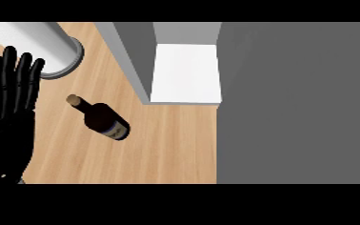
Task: Pick up the wine, place it into the cabinet and close the cabinet
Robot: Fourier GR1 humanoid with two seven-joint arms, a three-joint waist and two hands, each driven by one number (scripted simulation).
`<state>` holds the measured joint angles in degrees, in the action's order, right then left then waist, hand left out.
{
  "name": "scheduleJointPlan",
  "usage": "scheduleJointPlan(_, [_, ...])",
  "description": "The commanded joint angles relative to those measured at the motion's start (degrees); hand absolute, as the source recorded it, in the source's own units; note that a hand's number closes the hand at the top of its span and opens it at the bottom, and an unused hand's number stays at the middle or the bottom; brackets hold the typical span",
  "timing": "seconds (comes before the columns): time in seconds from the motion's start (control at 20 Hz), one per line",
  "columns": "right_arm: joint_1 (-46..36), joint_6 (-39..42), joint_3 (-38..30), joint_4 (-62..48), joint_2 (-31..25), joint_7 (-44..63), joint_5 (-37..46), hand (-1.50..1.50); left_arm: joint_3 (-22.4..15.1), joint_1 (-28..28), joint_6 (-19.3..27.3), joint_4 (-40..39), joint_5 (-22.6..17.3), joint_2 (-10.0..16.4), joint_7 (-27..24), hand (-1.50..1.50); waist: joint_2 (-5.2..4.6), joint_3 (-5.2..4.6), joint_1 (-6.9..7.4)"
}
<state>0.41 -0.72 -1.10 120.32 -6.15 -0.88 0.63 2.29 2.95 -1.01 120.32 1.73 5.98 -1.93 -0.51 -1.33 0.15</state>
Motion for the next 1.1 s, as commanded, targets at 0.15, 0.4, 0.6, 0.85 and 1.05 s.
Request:
scheduleJointPlan(0.15, [3.1,1.6,2.4,3.1,0.1,1.6,-0.1,-1.50,0.8,-3.5,-12.3,-0.8,-14.0,3.6,-1.3,-1.50,0.61,1.28,-0.21])
scheduleJointPlan(0.4, [7.4,7.6,10.0,9.4,-0.8,6.8,-4.7,-1.50,2.2,-6.5,-18.1,-3.6,-31.8,4.8,8.1,-1.50,0.88,1.26,-0.18])
scheduleJointPlan(0.6, [8.1,6.1,10.0,21.0,-1.8,17.1,-7.3,-1.50,5.0,-6.8,-16.1,1.8,-38.4,7.8,15.2,-1.50,0.75,1.29,-0.23])
scheduleJointPlan(0.85, [7.2,5.8,7.6,28.1,-3.9,25.3,-11.2,-1.50,10.5,-5.6,-12.1,8.6,-48.9,12.3,24.3,-1.50,0.73,1.31,-0.10])
scheduleJointPlan(1.05, [-5.4,1.8,4.1,25.8,-5.2,34.8,-13.8,-1.50,13.4,0.0,-5.2,11.4,-52.4,15.5,30.3,-1.50,0.61,1.31,0.10])
